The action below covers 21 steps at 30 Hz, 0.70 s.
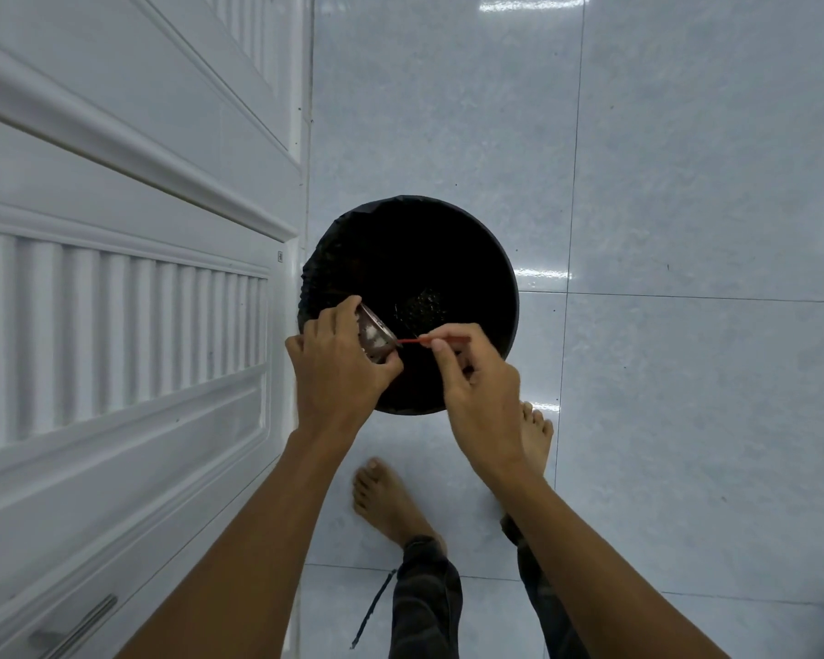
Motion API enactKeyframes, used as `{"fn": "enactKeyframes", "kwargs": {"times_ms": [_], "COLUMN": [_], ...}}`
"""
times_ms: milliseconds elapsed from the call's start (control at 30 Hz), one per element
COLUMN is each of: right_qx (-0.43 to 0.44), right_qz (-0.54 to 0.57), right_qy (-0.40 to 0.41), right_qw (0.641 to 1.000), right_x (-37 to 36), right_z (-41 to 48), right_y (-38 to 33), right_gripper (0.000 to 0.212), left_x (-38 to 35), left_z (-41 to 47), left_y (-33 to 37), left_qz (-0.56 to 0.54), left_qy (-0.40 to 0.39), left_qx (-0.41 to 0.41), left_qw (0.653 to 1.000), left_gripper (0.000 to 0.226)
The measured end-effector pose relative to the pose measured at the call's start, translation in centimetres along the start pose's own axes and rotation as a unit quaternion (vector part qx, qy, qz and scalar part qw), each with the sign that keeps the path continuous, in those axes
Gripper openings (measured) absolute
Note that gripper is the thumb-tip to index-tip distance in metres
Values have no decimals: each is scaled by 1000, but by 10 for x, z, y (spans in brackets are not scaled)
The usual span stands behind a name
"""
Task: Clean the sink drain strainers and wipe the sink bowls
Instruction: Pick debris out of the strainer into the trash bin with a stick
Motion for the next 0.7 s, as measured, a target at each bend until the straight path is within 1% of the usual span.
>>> {"fn": "enactKeyframes", "kwargs": {"times_ms": [33, 100, 167, 233, 333, 433, 500, 533, 600, 633, 700], "right_qx": [-1, -25, -69, -94, -57, -16, -13, -20, -28, -22, -1], "right_qz": [-18, -52, -25, 26, 39, -13, -63, -62, -25, -14, -21], "right_qy": [-6, 28, 80, 96, 44, 2, 17, 37, 76, 83, 69], "right_qw": [1000, 998, 994, 991, 997, 1000, 998, 997, 996, 996, 997], "right_x": [-2, 0, 7, 13, 10, 3, 3, 5, 10, 12, 12], "right_z": [-1, 4, 11, 15, 9, 1, 3, 6, 10, 10, 5], "right_y": [1, 7, 11, 11, 3, -1, -2, -2, -6, -9, -14], "right_gripper": [14, 15, 14, 12, 11, 13, 16, 17, 16, 16, 15], "left_x": [-1, -4, -5, -6, -6, -3, -1, 0, 0, 0, -1], "left_z": [-1, -4, -6, -7, -9, -13, -15, -17, -19, -19, -18], "left_y": [1, 4, 2, -1, -2, 4, 9, 10, 12, 12, 13], "left_qz": [-1, -3, -13, -40, -114, -169, -186, -192, -201, -204, -210], "left_qy": [-3, -8, -13, -11, -10, 0, 10, 14, 25, 29, 36], "left_qx": [-2, -4, 3, 17, 45, 43, 32, 29, 27, 29, 37], "left_qw": [1000, 1000, 1000, 999, 992, 985, 982, 981, 979, 978, 976], "left_gripper": [81, 81, 82, 82, 82, 79, 76, 75, 74, 74, 75]}}
Point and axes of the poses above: each hand's wrist, its own z-axis towards the middle knuckle, its own x-axis out of the back of the hand, y = z × x, the point moved 1 cm from there along z, towards the middle knuckle, and after that the axes turned 7 degrees about -x, right-handed, at the moved point
